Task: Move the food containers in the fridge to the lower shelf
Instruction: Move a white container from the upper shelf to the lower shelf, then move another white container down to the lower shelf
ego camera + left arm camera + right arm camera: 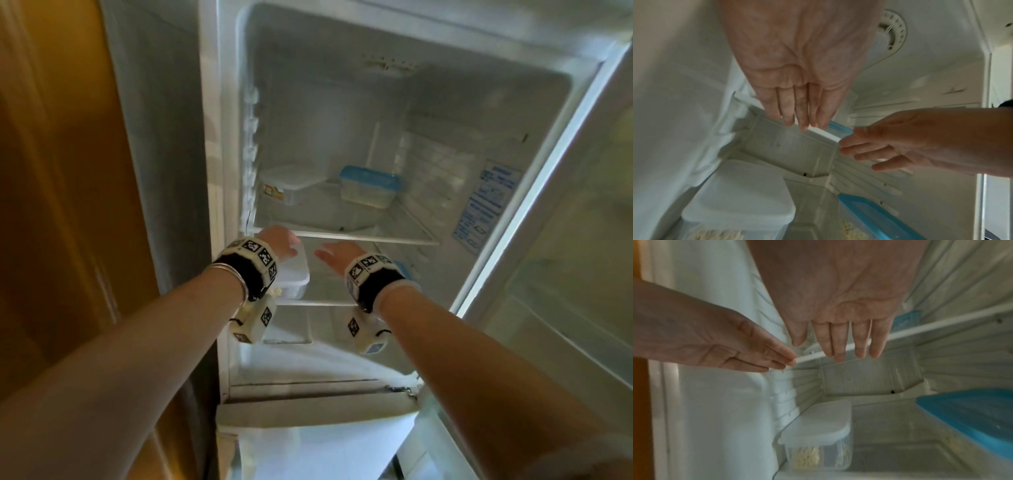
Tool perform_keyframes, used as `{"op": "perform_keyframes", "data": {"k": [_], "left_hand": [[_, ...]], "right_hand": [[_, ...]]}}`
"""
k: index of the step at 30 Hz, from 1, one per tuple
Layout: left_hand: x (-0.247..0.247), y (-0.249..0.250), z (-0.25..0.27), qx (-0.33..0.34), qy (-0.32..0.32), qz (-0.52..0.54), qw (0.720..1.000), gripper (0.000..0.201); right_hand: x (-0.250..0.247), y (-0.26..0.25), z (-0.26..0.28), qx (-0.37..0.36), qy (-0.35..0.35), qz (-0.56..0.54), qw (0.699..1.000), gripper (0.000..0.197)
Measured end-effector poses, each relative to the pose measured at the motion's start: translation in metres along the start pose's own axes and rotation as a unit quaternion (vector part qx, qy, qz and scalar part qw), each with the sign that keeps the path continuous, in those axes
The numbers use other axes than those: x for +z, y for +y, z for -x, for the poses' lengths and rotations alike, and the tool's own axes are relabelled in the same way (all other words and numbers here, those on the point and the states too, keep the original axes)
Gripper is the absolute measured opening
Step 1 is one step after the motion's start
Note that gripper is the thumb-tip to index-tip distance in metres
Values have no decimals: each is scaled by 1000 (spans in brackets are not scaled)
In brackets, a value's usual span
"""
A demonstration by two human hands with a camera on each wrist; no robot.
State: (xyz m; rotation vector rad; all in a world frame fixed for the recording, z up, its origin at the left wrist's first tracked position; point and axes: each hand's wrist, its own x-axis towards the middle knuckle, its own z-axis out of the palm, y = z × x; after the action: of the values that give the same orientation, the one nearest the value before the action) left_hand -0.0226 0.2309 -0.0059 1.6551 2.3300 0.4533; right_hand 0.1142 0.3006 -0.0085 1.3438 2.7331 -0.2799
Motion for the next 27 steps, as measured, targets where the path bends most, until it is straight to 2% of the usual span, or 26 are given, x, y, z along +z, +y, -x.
{"op": "perform_keyframes", "data": {"k": [4,8,13,18,22,25,27], "left_hand": [[-21,12,-4,12,32,33,999,36],[-42,22,-24,-9,65,79,995,35],[-59,25,-70,-51,113,32,992,35],[-70,26,-124,-115,71,-81,988,36],[-73,24,-158,-111,69,-163,978,47],[-71,22,-170,-113,28,-190,975,56],[-75,21,-173,-102,37,-216,970,58]], "right_hand": [[-32,-11,3,-12,28,25,999,49],[-55,-17,-14,-3,57,14,998,50],[-73,-14,-58,22,53,44,997,56],[-87,6,-106,32,53,23,998,60],[-97,16,-141,16,47,31,998,59],[-101,20,-164,9,33,17,999,60],[-101,21,-176,1,28,18,999,61]]}}
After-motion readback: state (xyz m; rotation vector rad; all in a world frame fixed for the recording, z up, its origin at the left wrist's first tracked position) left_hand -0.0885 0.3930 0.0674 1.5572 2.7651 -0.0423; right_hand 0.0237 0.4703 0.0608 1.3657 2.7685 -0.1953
